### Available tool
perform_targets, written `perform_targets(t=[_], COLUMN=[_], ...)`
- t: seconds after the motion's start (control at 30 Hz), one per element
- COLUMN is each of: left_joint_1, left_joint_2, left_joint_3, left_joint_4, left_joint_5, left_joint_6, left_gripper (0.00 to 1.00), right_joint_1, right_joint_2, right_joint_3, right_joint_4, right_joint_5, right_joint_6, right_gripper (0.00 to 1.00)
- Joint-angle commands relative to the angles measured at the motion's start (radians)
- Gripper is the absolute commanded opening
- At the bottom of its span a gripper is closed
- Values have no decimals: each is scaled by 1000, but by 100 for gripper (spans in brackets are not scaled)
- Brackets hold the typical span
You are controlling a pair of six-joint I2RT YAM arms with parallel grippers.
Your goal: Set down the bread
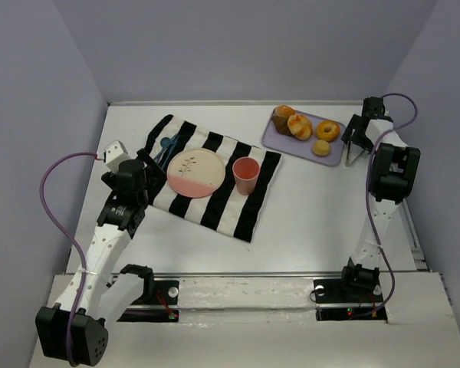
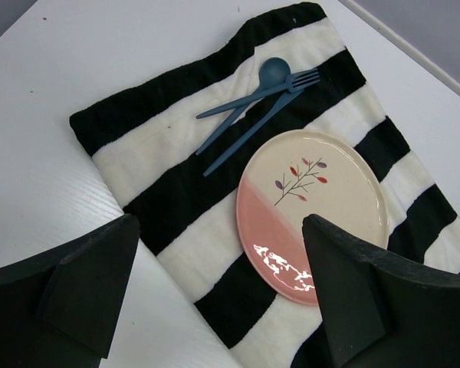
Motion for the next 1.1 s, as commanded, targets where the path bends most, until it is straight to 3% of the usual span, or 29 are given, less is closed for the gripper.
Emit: perform_targets(t=[0.0,0.17,0.33,0.53,0.6,0.7,0.93,1.07], left_joint_1=[6,6,6,6,6,6,6,6], left_joint_2=[-3,-3,-1,-6,-7,-10,-32,-42], left_joint_3=[45,45,46,43,42,42,31,31], left_joint_4=[21,22,21,22,22,15,21,18], left_joint_5=[-37,-42,-43,-42,-36,-31,-10,-4], left_joint_6=[-5,-6,-6,-6,-6,-9,-22,-32], left_gripper=[99,99,99,99,99,99,99,99], right_joint_1=[-30,-40,-40,-40,-40,-40,-40,-40], right_joint_2=[100,157,167,62,-27,-179,-551,-665], right_joint_3=[119,185,184,109,69,15,-237,-380], right_joint_4=[-50,-101,-101,-96,-91,-82,-78,-79], right_joint_5=[-12,-70,-75,52,57,30,-248,-338], right_joint_6=[-28,-19,-5,6,-11,-25,-10,-5], right_gripper=[98,95,78,37,32,32,32,35])
